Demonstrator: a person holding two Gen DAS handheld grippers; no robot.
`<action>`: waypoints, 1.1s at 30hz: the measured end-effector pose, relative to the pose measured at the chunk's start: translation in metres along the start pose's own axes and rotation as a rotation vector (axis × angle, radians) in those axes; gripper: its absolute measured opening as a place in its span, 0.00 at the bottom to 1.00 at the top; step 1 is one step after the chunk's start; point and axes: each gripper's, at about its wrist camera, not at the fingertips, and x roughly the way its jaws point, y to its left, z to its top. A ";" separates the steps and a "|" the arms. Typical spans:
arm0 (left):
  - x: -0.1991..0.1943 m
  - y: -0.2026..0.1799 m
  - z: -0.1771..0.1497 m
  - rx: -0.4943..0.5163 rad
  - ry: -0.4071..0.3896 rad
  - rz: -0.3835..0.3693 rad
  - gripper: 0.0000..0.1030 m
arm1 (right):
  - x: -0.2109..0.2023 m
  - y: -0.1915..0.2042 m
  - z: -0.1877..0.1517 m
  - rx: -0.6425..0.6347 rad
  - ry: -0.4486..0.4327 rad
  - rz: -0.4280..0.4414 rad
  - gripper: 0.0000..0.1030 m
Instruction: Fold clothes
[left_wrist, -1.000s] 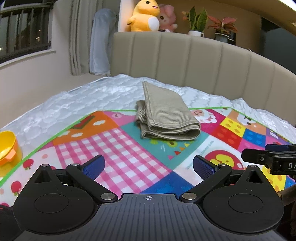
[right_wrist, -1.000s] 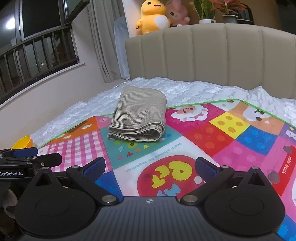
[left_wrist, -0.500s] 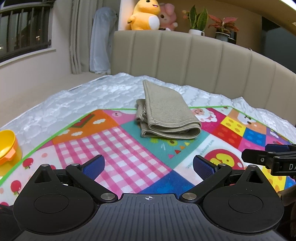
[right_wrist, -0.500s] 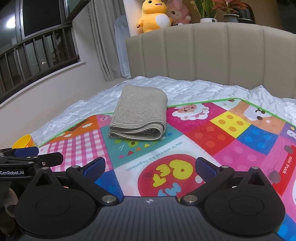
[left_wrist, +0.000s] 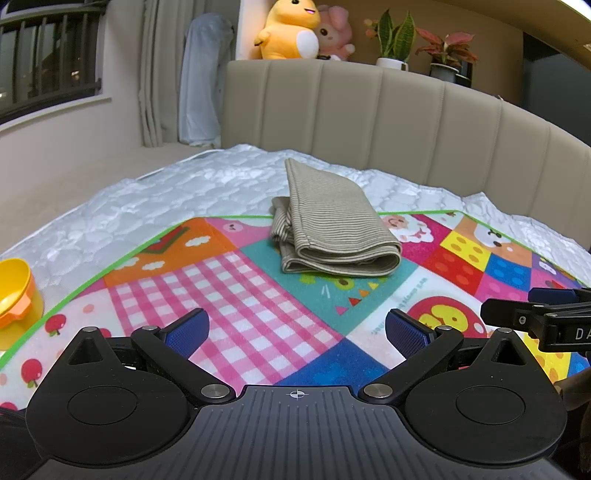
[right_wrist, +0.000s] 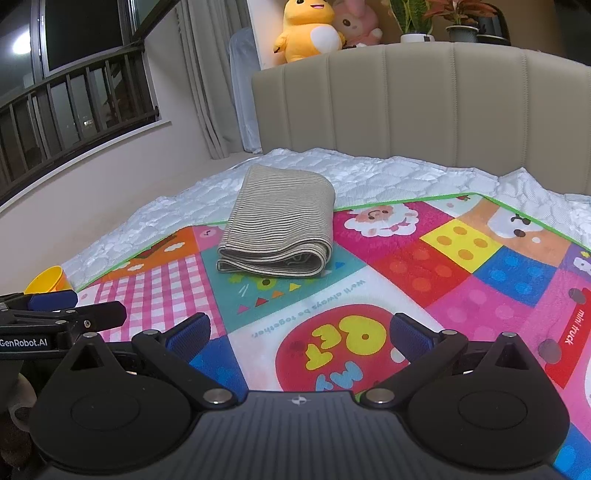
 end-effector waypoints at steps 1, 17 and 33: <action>0.000 0.000 0.000 0.000 0.000 0.000 1.00 | 0.000 0.000 0.000 0.000 0.000 -0.001 1.00; -0.001 0.002 0.001 0.002 -0.009 -0.004 1.00 | -0.001 0.000 0.000 -0.004 0.001 0.001 1.00; -0.005 0.002 0.002 -0.004 -0.028 0.008 1.00 | -0.002 0.000 0.000 0.003 0.001 0.004 1.00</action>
